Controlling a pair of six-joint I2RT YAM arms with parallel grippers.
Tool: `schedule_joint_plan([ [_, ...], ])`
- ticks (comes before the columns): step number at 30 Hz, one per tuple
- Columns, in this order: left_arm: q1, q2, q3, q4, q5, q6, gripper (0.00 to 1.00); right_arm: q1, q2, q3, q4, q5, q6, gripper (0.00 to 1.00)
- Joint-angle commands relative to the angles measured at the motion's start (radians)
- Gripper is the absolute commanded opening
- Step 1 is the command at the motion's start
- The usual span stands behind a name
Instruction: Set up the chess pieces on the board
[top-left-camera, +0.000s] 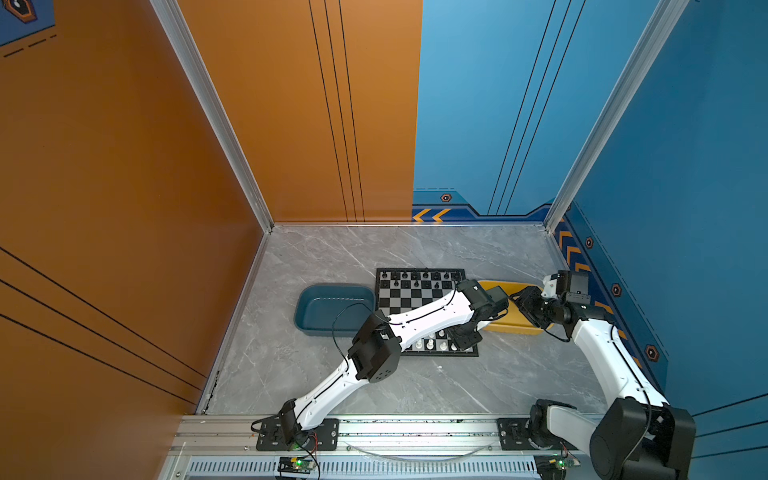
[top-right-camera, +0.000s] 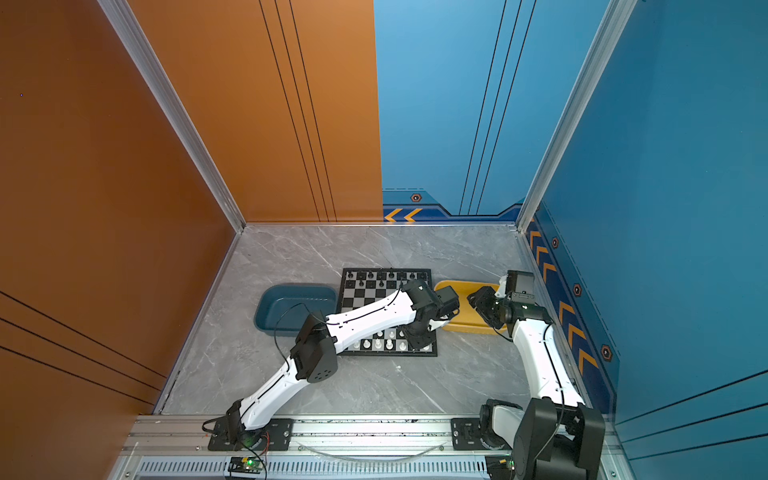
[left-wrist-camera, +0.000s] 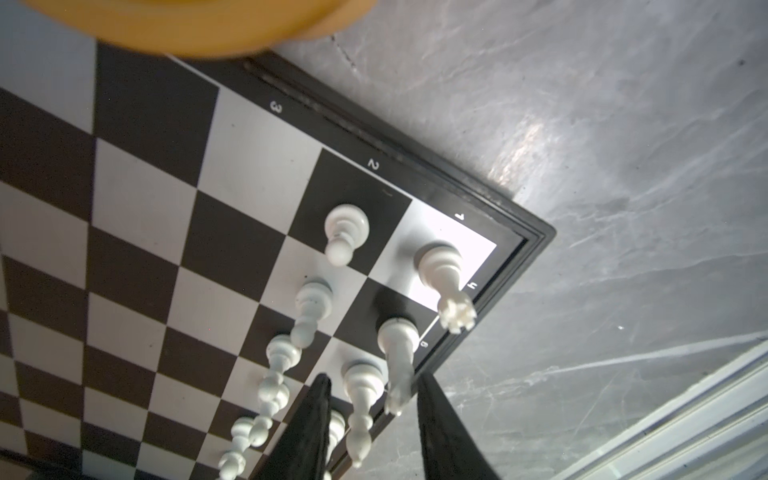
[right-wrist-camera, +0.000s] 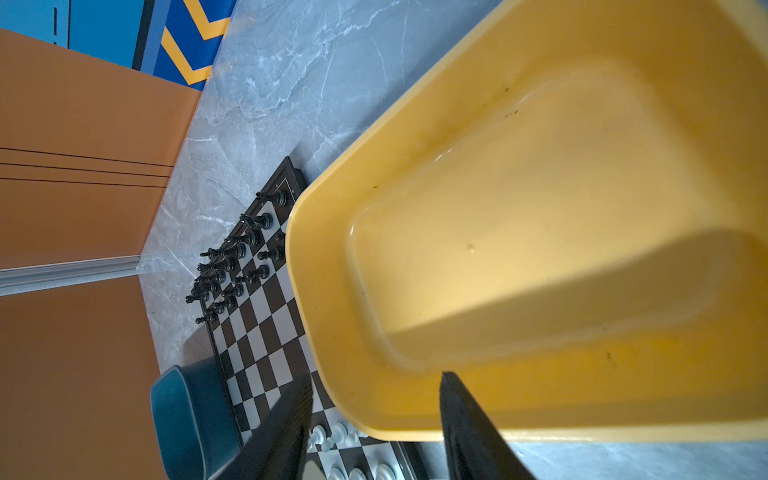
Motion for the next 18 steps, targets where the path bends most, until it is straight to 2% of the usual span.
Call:
schedule_joint_plan([
  [1,-0.011,-0.055,0.038,-0.037,-0.027,0.005,0.37,-0.008,-0.023,-0.005,0.010,-0.011,-0.004,0.52],
  [13,-0.010,-0.137,0.055,-0.043,-0.069,0.014,0.38,-0.008,-0.039,0.006,-0.005,-0.013,0.000,0.52],
  [18,0.011,-0.216,0.060,-0.042,-0.118,0.021,0.38,-0.008,-0.047,0.033,-0.029,-0.007,-0.011,0.52],
])
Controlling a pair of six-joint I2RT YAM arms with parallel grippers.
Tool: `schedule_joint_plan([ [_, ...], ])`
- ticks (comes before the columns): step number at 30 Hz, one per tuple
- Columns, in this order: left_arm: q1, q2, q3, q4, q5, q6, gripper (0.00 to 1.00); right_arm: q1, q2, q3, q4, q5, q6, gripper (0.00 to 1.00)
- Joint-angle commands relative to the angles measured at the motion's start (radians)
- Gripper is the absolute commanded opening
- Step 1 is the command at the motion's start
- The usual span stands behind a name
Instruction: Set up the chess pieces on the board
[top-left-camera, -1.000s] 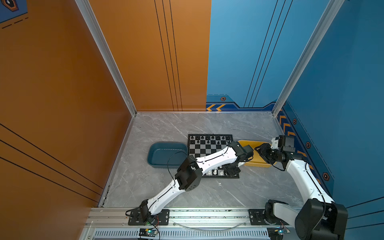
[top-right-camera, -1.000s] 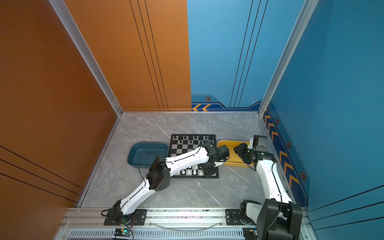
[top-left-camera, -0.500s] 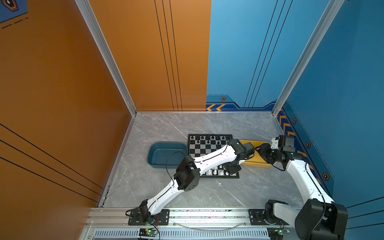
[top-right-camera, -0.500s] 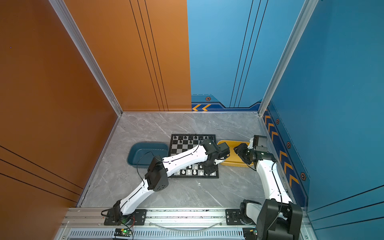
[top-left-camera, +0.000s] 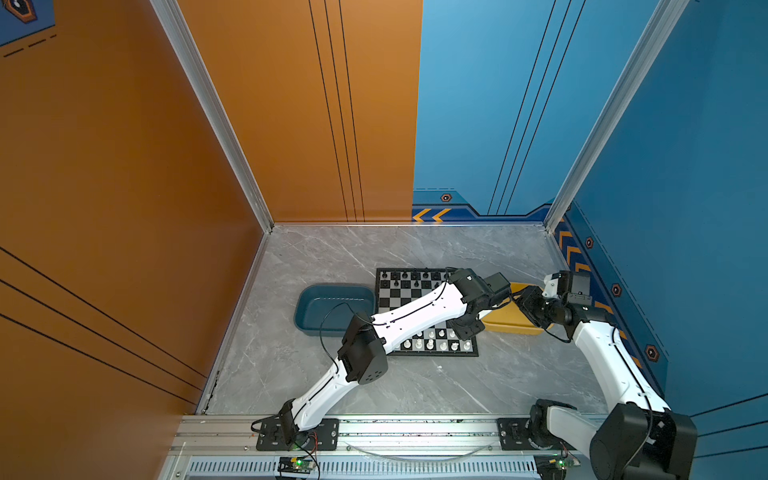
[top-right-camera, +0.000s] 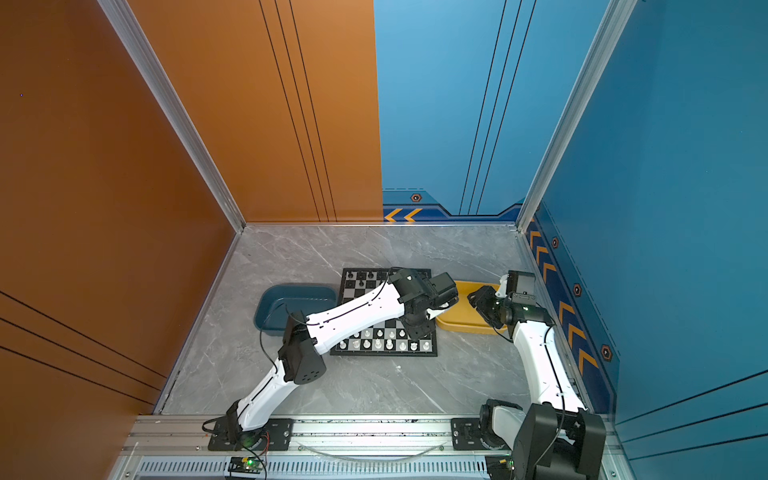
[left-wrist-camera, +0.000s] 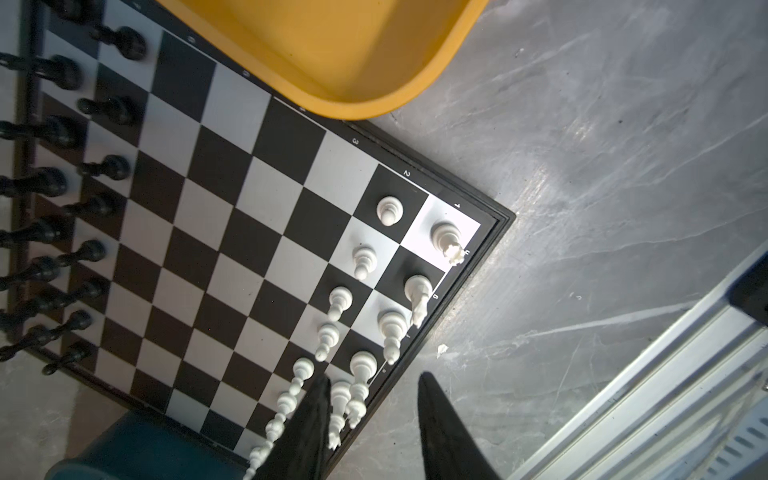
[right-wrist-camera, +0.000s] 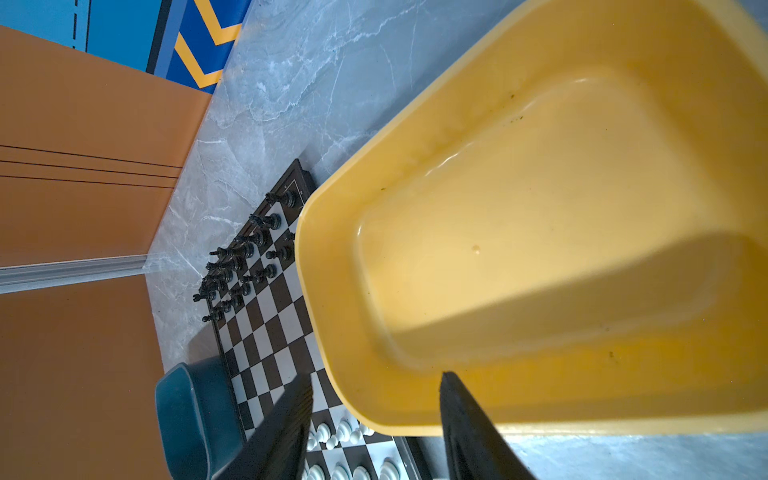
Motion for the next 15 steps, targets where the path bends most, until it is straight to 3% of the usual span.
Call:
schedule_joint_plan([
  [1,0.019,-0.098,0.033,-0.029,-0.069,0.015,0.38,-0.008,-0.023,0.038,-0.033,-0.004,-0.012,0.52],
  [7,0.104,-0.270,-0.010,0.041,-0.166,-0.008,0.42,-0.008,-0.057,0.084,-0.067,0.007,-0.020,0.53],
  [10,0.152,-0.402,-0.142,0.160,-0.204,-0.006,0.43,-0.008,-0.072,0.111,-0.099,0.023,-0.035,0.53],
  [13,0.200,-0.564,-0.330,0.317,-0.244,-0.005,0.51,-0.008,-0.077,0.150,-0.137,0.036,-0.060,0.55],
  [15,0.244,-0.698,-0.502,0.464,-0.258,-0.006,0.61,-0.008,-0.080,0.180,-0.153,0.036,-0.081,0.58],
])
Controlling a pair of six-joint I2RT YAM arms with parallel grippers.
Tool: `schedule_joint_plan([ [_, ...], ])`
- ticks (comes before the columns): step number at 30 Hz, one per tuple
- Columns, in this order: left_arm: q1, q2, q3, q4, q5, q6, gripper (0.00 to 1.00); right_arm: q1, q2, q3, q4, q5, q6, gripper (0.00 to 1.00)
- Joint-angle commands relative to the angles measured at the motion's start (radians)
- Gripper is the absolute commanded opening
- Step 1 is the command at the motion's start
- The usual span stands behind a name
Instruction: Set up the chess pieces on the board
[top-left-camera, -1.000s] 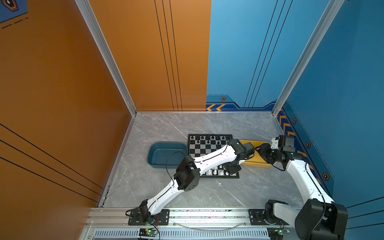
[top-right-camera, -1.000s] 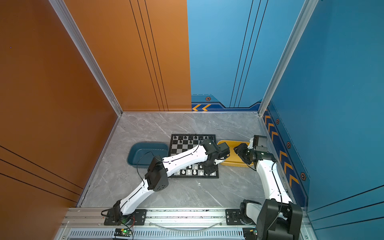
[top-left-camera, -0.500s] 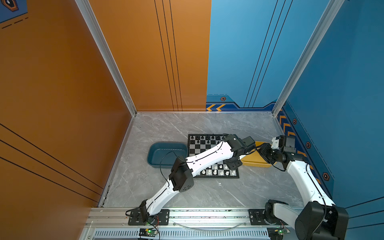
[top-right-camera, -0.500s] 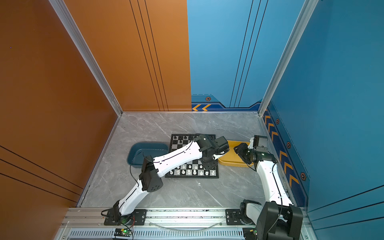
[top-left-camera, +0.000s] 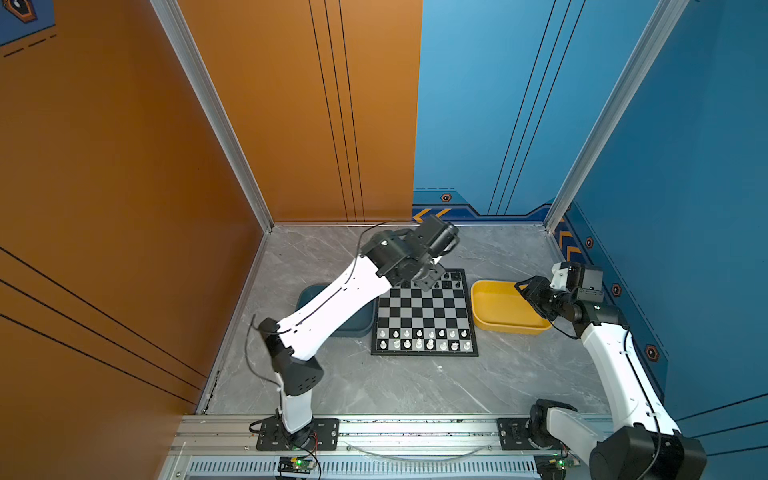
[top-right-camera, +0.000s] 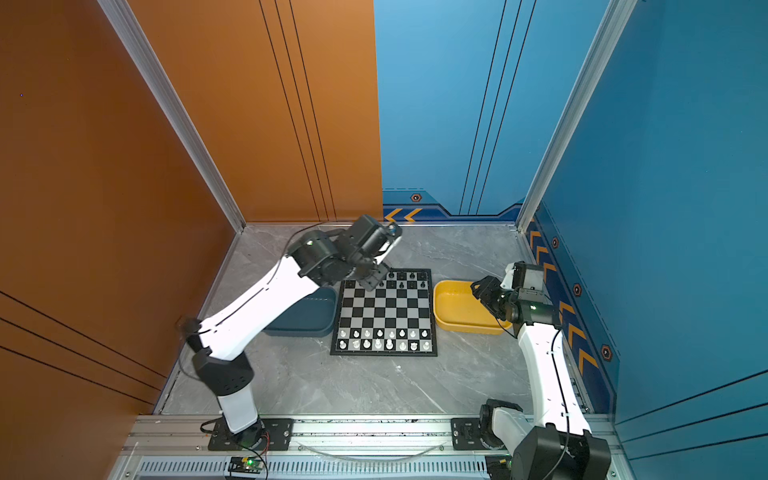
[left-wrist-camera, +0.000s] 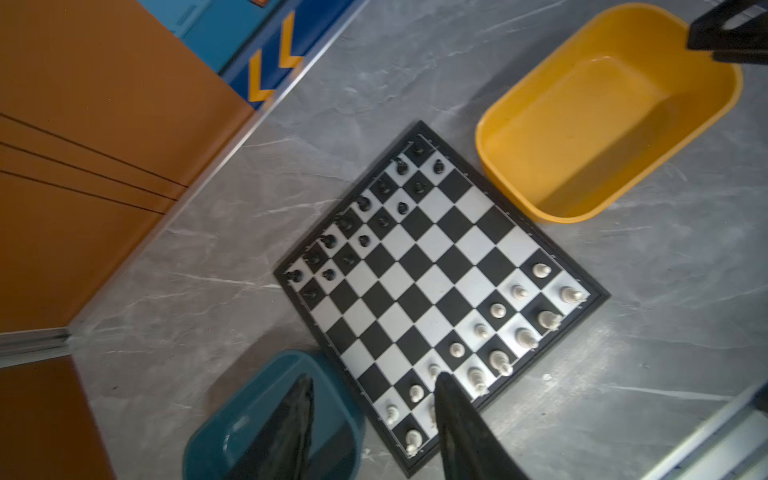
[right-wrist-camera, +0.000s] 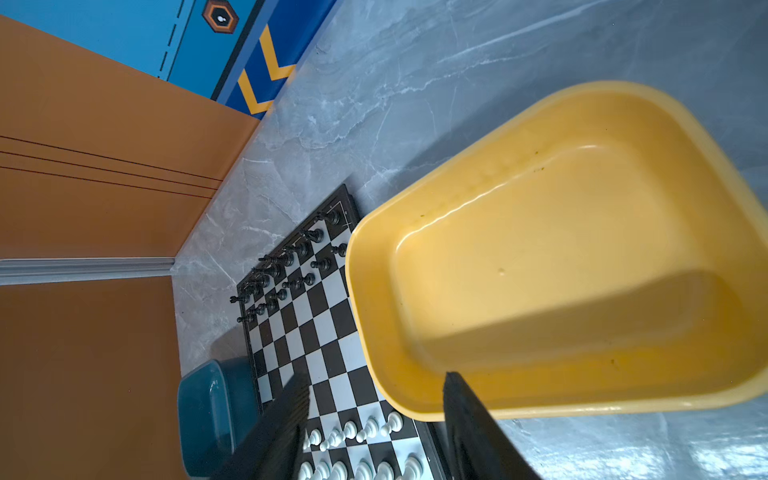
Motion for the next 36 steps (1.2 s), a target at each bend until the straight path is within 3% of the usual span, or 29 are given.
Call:
schedule_joint_plan([
  [1,0.048,-0.172,-0.236,0.267,-0.079,0.000,0.66,-0.007,-0.014,0.063,-0.068,0.028,-0.064,0.63],
  [2,0.069,-0.252,-0.324,0.347,-0.098,-0.001,0.74,-0.007,-0.015,0.076,-0.071,0.028,-0.080,0.76],
  [3,0.088,-0.316,-0.410,0.414,-0.109,0.002,0.90,-0.007,-0.016,0.086,-0.071,0.026,-0.092,0.98],
  [4,0.113,-0.389,-0.497,0.484,-0.129,0.004,0.98,-0.006,-0.020,0.102,-0.063,0.019,-0.115,1.00],
  [9,0.249,-0.691,-0.855,0.737,-0.251,0.026,0.98,0.009,-0.062,0.126,-0.011,0.049,-0.215,1.00],
  [14,0.379,-0.913,-1.190,0.986,-0.344,0.089,0.98,0.057,-0.143,0.048,0.090,0.242,-0.357,1.00],
  [17,0.462,-0.979,-1.379,1.128,-0.375,0.129,0.98,0.091,-0.218,-0.069,0.221,0.291,-0.459,1.00],
  [21,0.501,-0.969,-1.519,1.276,-0.427,0.122,0.98,0.144,-0.344,-0.295,0.493,0.353,-0.550,1.00],
  [23,0.529,-0.927,-1.556,1.335,-0.422,0.101,0.98,0.164,-0.399,-0.418,0.664,0.416,-0.533,1.00],
  [25,0.562,-0.874,-1.566,1.336,-0.418,0.066,0.98,0.173,-0.403,-0.473,0.725,0.450,-0.524,1.00],
  [30,0.589,-0.780,-1.639,1.449,-0.392,0.071,0.98,0.196,-0.280,-0.486,0.750,0.462,-0.559,1.00],
  [36,0.634,-0.740,-1.754,1.638,-0.278,0.070,0.98,0.204,-0.083,-0.539,0.941,0.470,-0.570,1.00],
])
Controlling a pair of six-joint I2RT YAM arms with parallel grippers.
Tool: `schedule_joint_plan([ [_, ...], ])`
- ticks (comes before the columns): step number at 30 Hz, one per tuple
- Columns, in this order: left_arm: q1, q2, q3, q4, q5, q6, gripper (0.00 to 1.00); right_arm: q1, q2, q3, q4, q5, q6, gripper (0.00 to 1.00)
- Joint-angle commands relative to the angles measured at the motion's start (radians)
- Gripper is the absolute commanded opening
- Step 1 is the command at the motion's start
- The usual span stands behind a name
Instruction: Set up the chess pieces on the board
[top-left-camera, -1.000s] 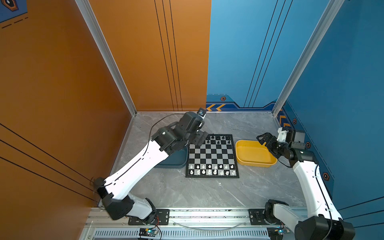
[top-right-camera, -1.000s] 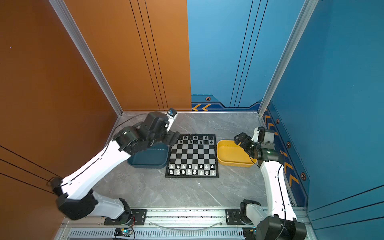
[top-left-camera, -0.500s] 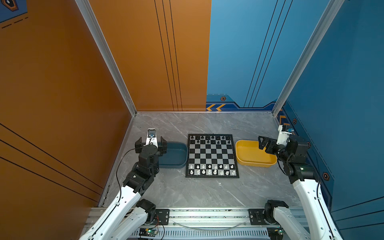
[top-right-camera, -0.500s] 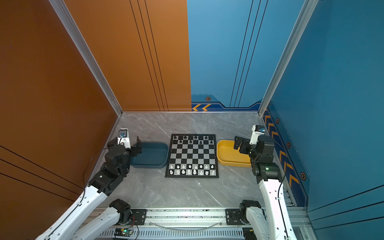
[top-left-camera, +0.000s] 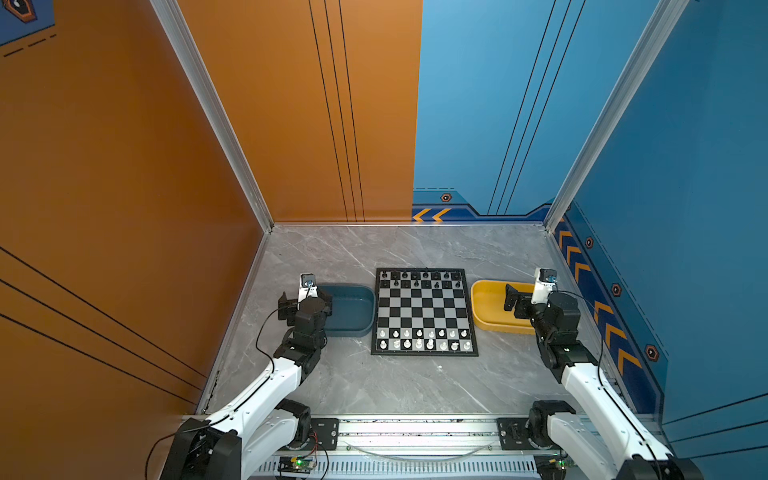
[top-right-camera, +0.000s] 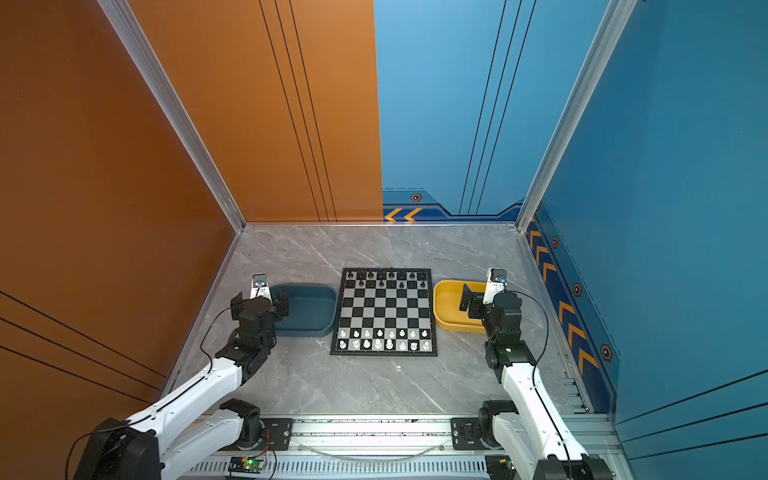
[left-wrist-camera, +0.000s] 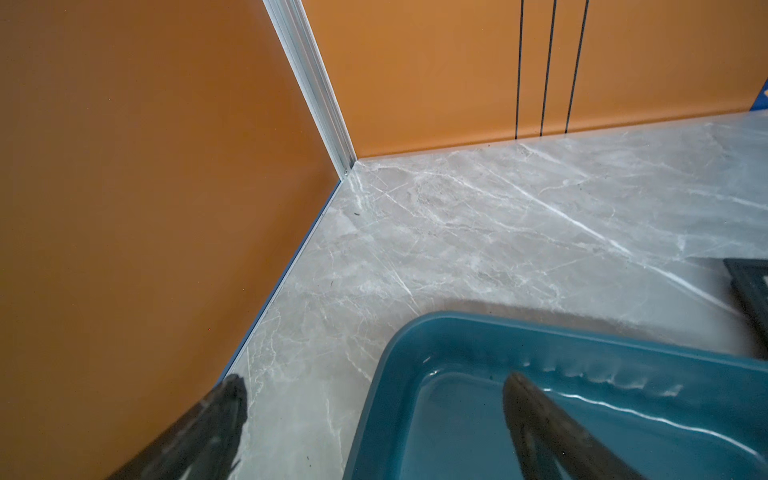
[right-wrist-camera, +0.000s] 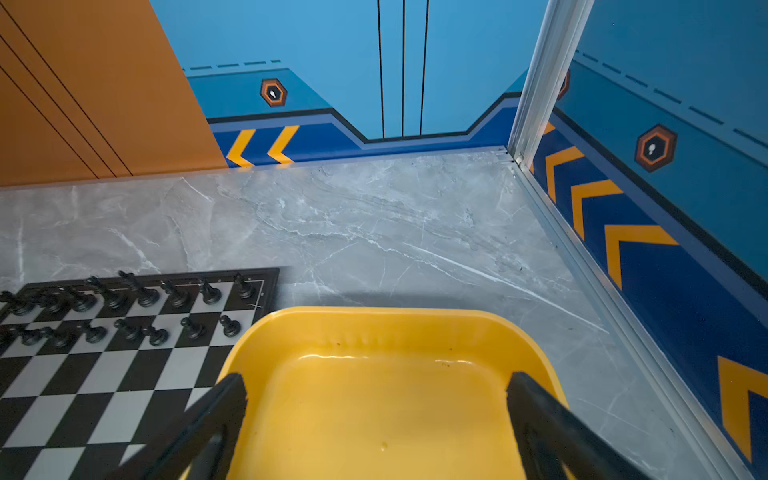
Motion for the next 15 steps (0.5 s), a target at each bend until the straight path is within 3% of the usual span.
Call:
schedule_joint_plan([
  [1,0.031,0.015,-0.038,0.156,0.076,-0.014,0.98,0.006,0.092,-0.029,0.156,0.031,-0.033,1.00],
  [5,0.069,0.079,-0.060,0.236,0.161,-0.019,0.98,0.007,0.214,-0.033,0.261,0.030,-0.050,1.00],
  [15,0.102,0.259,-0.136,0.519,0.238,0.037,0.98,0.009,0.440,-0.031,0.483,-0.005,-0.040,1.00],
])
